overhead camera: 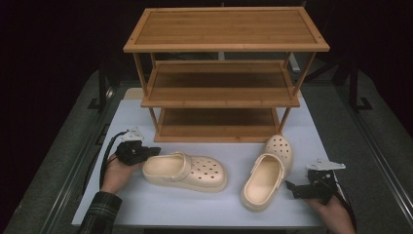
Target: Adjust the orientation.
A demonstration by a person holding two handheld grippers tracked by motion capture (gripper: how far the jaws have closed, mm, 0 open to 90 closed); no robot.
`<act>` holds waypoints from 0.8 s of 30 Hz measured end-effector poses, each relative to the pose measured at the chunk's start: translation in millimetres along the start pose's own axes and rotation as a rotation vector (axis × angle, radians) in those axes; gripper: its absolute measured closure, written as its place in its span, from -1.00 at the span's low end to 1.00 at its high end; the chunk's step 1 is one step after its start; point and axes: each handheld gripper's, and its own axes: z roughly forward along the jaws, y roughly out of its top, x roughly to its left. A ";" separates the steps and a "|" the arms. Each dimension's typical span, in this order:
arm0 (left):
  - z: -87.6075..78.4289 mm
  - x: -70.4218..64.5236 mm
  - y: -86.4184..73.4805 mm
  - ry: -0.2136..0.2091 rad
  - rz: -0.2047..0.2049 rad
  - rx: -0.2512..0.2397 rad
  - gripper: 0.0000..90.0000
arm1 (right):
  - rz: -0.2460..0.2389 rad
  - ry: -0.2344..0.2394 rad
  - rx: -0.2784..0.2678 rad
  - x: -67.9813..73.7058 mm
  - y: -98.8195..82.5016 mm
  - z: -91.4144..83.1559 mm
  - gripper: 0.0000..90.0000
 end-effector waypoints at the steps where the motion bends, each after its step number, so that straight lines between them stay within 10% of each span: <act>1: -2.9 -1.3 -2.7 -0.002 -0.003 -0.002 1.00 | 0.000 0.000 0.000 0.0 0.0 0.0 -1.00; 24: -47.0 -39.6 -41.2 0.001 -0.023 0.012 1.00 | -0.001 -0.001 0.002 0.1 0.1 -0.1 -1.00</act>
